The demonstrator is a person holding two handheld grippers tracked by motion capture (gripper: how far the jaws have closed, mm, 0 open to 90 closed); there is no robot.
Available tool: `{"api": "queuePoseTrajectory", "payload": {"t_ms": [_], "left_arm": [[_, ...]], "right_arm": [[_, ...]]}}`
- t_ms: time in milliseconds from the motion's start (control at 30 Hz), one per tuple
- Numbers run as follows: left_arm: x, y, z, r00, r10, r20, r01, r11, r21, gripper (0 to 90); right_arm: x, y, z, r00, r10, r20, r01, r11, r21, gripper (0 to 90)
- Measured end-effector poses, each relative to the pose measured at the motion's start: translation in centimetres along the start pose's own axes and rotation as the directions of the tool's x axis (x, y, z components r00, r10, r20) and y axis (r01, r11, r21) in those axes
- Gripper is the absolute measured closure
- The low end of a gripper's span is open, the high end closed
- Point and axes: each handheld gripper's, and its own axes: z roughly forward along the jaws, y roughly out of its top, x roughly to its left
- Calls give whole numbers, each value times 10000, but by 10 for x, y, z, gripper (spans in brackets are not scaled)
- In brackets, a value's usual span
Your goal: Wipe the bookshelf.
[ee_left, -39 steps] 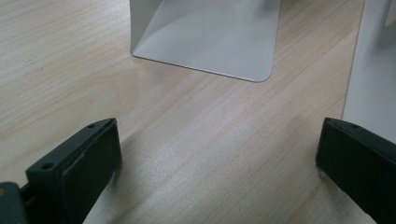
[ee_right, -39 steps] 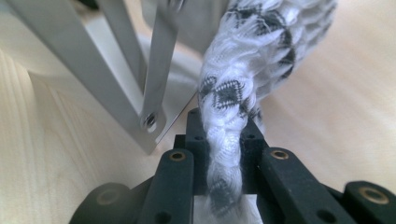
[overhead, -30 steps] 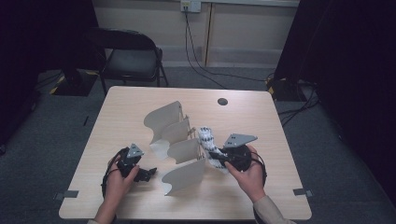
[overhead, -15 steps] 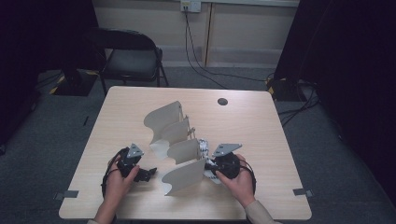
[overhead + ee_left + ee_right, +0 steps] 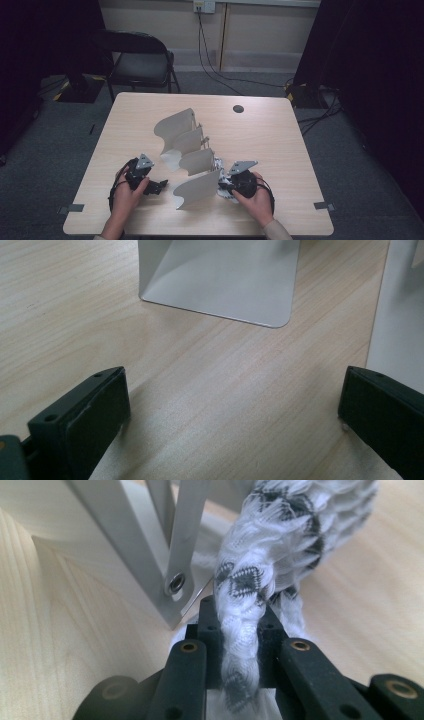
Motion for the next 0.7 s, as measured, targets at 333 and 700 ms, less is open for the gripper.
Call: {"api": "queuePoseTrajectory", "payload": {"t_ms": [333, 700], "left_arm": [[0, 0, 0, 10000, 2, 6, -2, 10000, 1, 0], [0, 0, 0, 10000, 4, 3, -4, 10000, -1, 0]], "right_arm": [[0, 34, -54, 9992, -219, 339, 269, 9873, -1563, 787], [4, 23, -27, 10000, -6, -48, 1, 9953, -969, 788]]}}
